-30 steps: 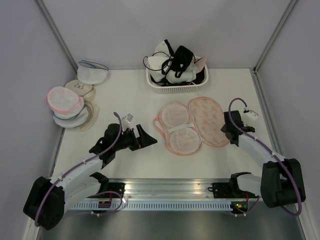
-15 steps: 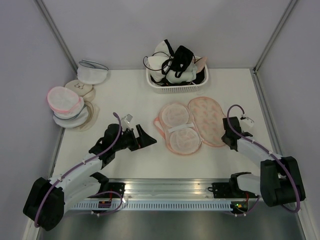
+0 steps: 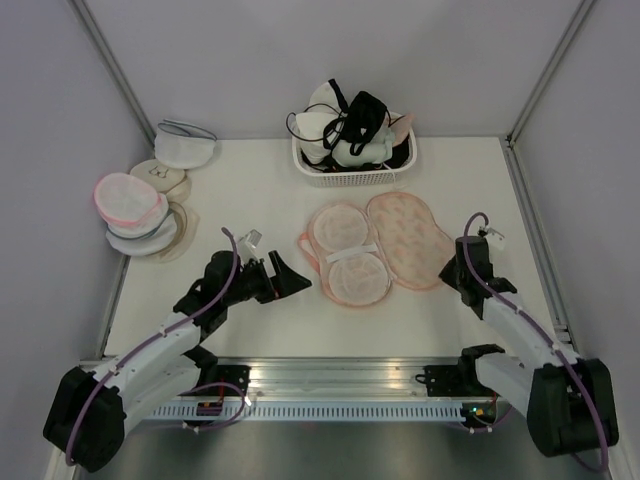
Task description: Unzip the laundry bag and remove the bra
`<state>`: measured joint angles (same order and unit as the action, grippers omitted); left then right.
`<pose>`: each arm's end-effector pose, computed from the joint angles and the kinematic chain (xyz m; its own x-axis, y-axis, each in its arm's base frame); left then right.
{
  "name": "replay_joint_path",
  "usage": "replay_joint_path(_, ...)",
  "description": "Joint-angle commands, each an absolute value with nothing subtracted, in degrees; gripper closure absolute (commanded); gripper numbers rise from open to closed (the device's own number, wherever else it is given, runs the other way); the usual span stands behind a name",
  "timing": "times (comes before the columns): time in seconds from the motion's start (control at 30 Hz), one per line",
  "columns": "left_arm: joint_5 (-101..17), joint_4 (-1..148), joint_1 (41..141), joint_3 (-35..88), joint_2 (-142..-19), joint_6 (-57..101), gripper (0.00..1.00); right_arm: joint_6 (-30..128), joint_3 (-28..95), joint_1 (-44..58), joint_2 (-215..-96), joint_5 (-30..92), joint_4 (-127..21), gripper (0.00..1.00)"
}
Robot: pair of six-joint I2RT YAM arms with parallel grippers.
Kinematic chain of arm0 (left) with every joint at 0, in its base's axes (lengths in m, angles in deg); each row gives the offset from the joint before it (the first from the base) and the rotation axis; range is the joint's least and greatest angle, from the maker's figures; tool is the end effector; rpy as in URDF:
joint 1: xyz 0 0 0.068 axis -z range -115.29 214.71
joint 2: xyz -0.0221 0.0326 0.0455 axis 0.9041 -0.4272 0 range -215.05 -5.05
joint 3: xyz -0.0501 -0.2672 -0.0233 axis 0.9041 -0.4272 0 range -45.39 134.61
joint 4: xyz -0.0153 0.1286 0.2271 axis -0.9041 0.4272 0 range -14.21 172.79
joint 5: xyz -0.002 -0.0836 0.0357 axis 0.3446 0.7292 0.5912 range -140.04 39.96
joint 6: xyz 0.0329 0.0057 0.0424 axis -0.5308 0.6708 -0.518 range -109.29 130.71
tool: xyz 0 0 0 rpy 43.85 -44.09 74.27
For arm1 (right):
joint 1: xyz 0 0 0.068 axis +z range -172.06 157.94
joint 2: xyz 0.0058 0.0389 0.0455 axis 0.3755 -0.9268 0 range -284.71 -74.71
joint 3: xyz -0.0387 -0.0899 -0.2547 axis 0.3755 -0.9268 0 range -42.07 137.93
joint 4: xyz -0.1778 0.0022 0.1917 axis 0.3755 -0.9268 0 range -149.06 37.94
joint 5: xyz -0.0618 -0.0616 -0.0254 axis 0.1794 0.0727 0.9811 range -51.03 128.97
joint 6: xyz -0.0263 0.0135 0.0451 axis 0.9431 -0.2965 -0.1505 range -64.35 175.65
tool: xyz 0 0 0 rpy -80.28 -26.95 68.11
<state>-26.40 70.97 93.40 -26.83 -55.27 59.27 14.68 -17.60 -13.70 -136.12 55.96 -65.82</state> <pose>0.1564 -0.1020 0.1908 -0.8270 -0.3303 -0.4549 0.2020 0.5806 -0.7888 0.1934 0.0179 0.1625 -0.5493 0.5530 -0.6265 0.5352 0.8086 0.2444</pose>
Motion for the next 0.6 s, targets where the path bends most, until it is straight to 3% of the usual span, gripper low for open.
replay_joint_path(0.0,-29.02,72.27,93.36,-26.85,-52.26,60.54,0.00,22.41,-17.55,-13.53,-124.92,43.23,-59.37,1.00)
replay_joint_path(0.13,-30.79,74.64,93.36,-25.97,-49.89,60.63,0.00,27.60,-17.20,-13.09,-116.90,26.61,-50.76,1.00)
replay_joint_path(0.3,-32.11,75.44,93.27,-25.97,-48.91,61.77,0.00,33.14,-13.42,-9.76,-125.75,9.38,-45.48,1.00)
replay_joint_path(0.57,-33.69,78.60,93.27,-27.20,-46.02,63.18,0.00,43.25,-7.35,12.65,-145.53,11.29,-40.57,1.00)
